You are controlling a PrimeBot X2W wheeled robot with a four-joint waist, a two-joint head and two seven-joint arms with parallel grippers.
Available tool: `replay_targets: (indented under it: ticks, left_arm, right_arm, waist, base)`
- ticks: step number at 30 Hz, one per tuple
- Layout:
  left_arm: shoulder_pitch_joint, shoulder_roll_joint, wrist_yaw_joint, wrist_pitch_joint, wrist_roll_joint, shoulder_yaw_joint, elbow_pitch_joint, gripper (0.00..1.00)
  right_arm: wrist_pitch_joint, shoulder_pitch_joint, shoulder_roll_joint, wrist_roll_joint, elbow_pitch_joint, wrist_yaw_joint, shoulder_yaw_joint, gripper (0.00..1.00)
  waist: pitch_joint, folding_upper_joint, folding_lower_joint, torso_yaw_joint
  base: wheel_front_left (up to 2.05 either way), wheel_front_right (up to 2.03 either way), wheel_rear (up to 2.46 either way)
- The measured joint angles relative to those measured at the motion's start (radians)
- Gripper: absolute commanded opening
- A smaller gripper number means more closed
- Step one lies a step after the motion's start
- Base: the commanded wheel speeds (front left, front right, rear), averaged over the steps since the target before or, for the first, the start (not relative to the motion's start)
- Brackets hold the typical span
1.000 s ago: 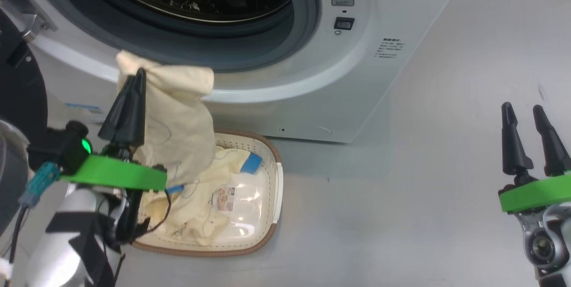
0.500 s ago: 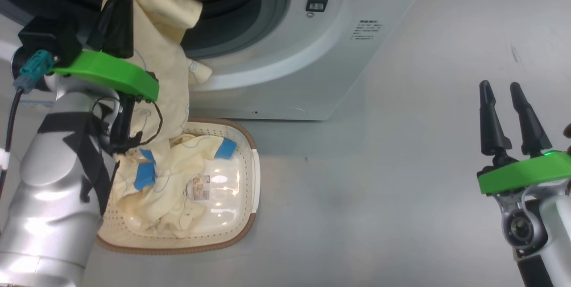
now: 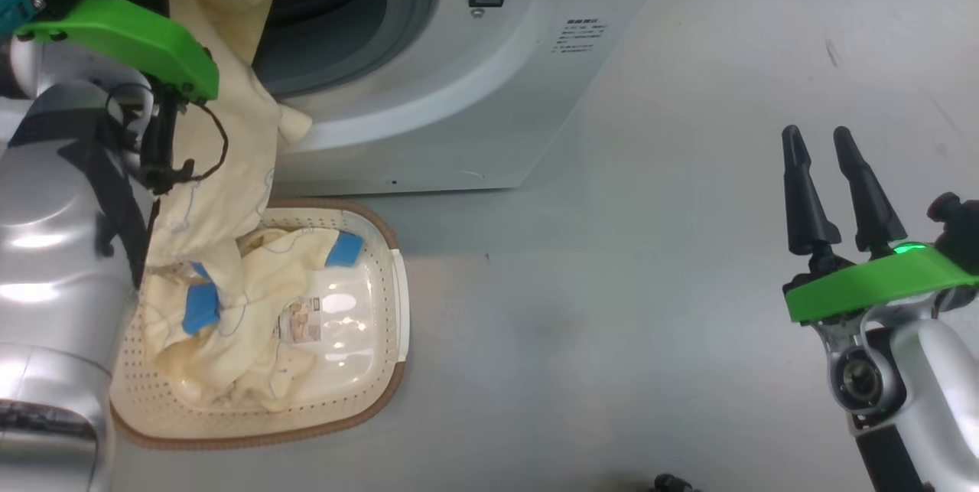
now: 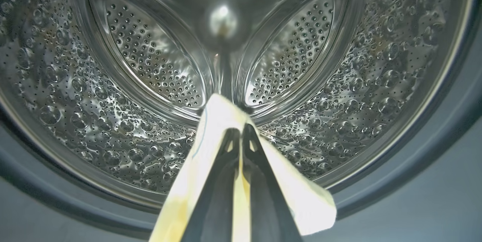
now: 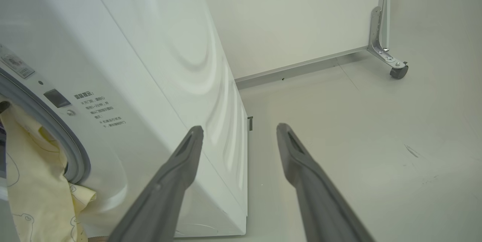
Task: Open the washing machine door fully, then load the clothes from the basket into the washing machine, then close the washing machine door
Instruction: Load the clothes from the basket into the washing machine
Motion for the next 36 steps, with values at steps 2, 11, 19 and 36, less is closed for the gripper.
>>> replay_targets:
  ticks: [2,11,19,36]
  left_arm:
    - [-0.028,0.003,0.000,0.000,-0.004,-0.012,0.041,0.00]
    - [-0.124,0.035,0.000,0.000,-0.002,-0.017,0.139,0.00]
    - [-0.157,0.070,0.018,0.000,0.089,0.056,-0.033,0.00]
    - [-0.169,0.057,0.002,-0.002,0.142,0.034,0.217,0.00]
  right_arm:
    - [0.000,-0.001,0.005,0.000,0.001,0.000,0.011,1.00]
    - [0.000,-0.032,0.025,0.010,0.000,0.000,0.043,1.00]
    - [0.000,-0.035,0.036,0.018,-0.002,0.000,0.041,1.00]
    - [0.000,-0.053,0.050,0.019,-0.004,0.000,0.058,1.00]
  waist:
    - [0.008,0.0000,0.0000,-0.010]
    - [0.037,0.0000,0.0000,-0.063]
    - [0.082,0.0000,0.0000,-0.089]
    - [0.092,0.0000,0.0000,-0.104]
  base:
    - [0.00,0.00,0.00]
    - [0.00,0.00,0.00]
    - [0.00,0.00,0.00]
    - [0.00,0.00,0.00]
